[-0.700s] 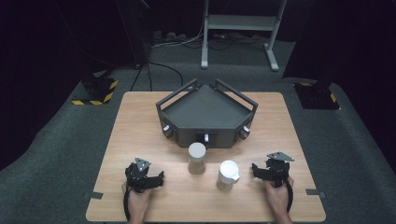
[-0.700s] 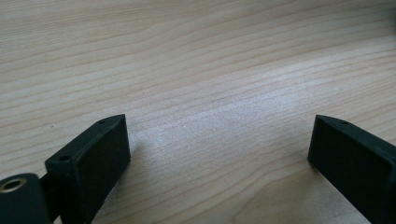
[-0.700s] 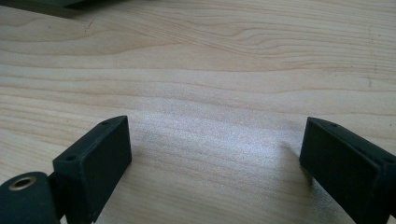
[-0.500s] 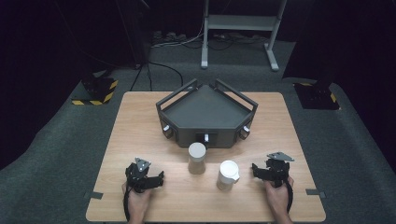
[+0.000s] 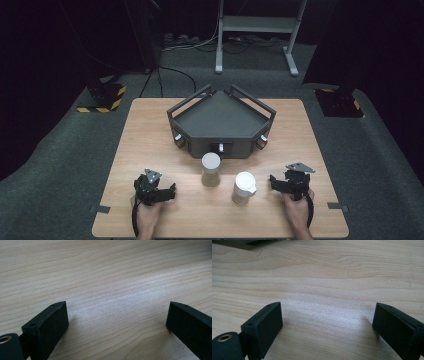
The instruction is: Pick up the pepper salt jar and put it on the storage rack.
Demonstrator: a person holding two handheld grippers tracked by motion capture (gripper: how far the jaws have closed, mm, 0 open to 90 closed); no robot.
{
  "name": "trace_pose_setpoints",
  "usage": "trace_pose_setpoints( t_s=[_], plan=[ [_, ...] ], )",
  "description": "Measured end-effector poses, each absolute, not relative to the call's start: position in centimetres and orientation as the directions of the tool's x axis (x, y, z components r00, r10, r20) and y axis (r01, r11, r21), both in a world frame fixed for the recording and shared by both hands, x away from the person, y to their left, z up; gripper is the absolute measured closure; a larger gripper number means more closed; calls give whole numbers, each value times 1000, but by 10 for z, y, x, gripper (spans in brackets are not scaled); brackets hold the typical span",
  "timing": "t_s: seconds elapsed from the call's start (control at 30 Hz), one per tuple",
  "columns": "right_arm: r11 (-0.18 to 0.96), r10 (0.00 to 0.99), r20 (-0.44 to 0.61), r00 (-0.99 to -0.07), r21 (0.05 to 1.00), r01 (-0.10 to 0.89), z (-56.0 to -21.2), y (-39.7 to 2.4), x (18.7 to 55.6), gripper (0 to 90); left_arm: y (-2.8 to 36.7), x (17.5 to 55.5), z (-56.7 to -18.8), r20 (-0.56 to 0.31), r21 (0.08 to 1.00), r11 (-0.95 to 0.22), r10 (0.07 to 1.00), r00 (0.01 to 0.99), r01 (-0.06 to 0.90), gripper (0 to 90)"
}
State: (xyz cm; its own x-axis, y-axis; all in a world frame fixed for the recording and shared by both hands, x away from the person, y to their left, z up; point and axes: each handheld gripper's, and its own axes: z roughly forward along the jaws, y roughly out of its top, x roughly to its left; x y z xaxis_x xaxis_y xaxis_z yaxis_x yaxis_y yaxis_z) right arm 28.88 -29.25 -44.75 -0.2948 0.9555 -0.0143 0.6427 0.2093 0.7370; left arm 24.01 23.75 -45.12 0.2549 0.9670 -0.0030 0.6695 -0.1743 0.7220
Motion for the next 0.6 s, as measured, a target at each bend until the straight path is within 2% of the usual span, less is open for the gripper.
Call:
trace_pose_setpoints(
  t_s=[0.3, 0.6],
  plan=[
    [210, 955, -16, -295, 737, 642, -448, -292, 289, 88, 243, 243, -446, -36, 708, -165, 963, 268, 687, 18],
    [211, 955, -17, -295, 738, 641, -448, -292, 289, 88, 234, 241, -434, -30, 716, -232, 932, 361, 658, 22]
  ],
)
